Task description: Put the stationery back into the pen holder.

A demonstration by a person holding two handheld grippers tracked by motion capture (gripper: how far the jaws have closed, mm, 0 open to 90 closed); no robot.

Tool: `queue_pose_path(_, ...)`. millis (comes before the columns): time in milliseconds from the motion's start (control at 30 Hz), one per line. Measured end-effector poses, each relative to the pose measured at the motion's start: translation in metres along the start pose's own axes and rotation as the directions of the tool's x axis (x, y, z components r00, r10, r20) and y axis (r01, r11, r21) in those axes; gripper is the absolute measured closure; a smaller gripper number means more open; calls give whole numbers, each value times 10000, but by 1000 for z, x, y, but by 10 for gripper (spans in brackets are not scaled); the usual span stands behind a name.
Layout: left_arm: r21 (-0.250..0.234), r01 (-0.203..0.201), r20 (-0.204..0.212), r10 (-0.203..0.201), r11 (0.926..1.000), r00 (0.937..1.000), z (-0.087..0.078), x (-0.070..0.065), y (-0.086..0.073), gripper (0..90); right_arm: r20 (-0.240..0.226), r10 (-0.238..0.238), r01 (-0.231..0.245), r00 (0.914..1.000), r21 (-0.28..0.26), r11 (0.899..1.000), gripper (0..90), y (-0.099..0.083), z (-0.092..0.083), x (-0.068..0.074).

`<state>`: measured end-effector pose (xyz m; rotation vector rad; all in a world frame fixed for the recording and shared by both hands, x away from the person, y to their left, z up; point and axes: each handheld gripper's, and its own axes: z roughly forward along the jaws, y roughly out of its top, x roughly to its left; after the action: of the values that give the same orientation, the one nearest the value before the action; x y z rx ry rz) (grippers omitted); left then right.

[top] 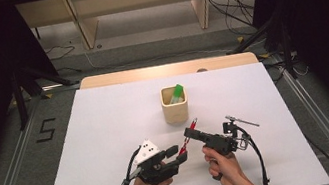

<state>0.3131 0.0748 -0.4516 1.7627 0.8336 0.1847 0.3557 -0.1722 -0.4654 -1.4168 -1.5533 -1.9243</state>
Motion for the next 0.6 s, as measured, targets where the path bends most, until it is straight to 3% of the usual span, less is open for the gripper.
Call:
queue_pose_path(100, 86, -104, 139, 103, 9999, 9998, -2, 0, 2, 437, 143, -289, 289, 9995, 7, 9996, 804, 2, -2, 2)
queue_pose_path(167, 95, -167, 186, 165, 9998, 9997, -5, -1, 4, 411, 344, -846, 848, 9958, -38, 9964, 803, 5, -4, 7)
queue_pose_path(333, 329, -99, 184, 93, 9994, 9998, -12, 7, 4, 364, 786, -2092, 2097, 9747, 19, 9778, 803, 9, -6, 17)
queue_pose_path(367, 379, -81, 125, 76, 9992, 9999, -15, 10, 4, 364, 786, -2092, 2097, 9747, 19, 9778, 803, 9, -6, 17)
queue_pose_path(433, 443, -56, 39, 55, 9990, 10000, -19, 15, 4, 354, 1026, -2520, 2530, 9623, 28, 9675, 803, 12, -7, 20)
queue_pose_path(500, 449, -110, -211, 119, 9989, 9997, -25, 20, 3, 337, 1298, -3158, 3181, 9399, 33, 9481, 803, 17, -9, 24)
queue_pose_path(600, 497, -431, -673, 464, 9978, 9967, -33, 28, 1, 328, 1495, -3461, 3499, 9262, 12, 9368, 803, 21, -9, 25)
